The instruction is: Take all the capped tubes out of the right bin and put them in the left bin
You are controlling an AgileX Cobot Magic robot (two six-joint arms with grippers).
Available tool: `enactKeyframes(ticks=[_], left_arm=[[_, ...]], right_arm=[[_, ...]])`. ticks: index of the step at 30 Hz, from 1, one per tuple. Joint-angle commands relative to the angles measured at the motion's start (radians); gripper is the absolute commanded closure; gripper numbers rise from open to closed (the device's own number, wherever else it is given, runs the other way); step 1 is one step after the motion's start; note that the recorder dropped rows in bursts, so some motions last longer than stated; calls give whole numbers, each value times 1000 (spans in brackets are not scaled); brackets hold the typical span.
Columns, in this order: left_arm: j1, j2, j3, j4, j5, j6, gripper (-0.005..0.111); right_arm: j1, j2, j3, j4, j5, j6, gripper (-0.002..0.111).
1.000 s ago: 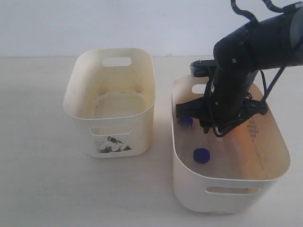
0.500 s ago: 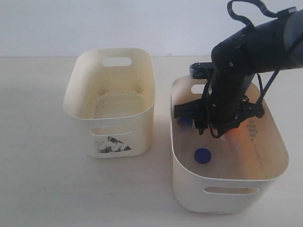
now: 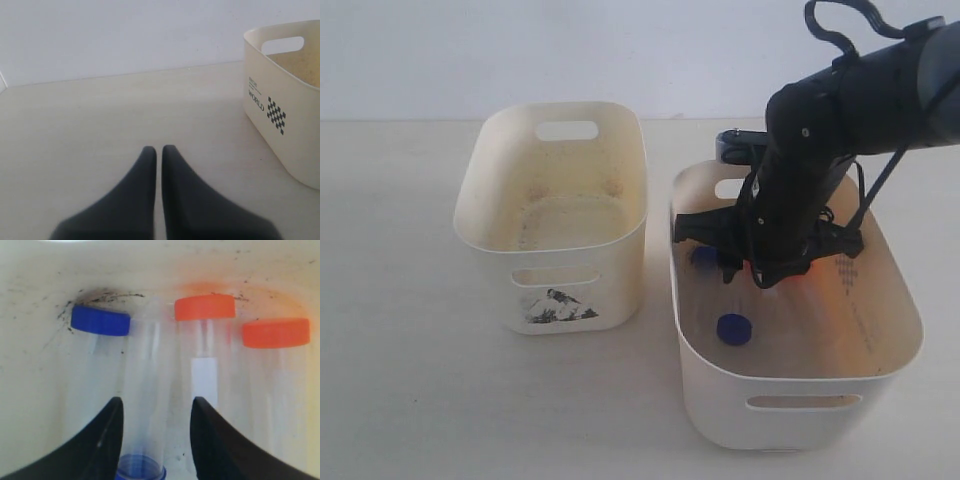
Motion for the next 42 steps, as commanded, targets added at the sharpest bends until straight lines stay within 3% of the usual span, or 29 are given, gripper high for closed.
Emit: enactKeyframes(ticks=[1,11,17,27,42], left_arm=[[1,-2,-4,-7,-15,-12,102],[1,-2,-4,-7,-15,-12,102],[1,-2,-4,-7,-15,-12,102],[1,-2,-4,-7,-15,-12,102],[1,-2,-4,-7,-15,-12,102]], right_arm=[[0,-2,3,7,-12,-8,66],[0,-6,3,7,15,-45,66],[0,-6,3,44,6,-45,41],[0,-4,3,84,-28,-45,66],[0,-2,3,84,-28,-45,66]])
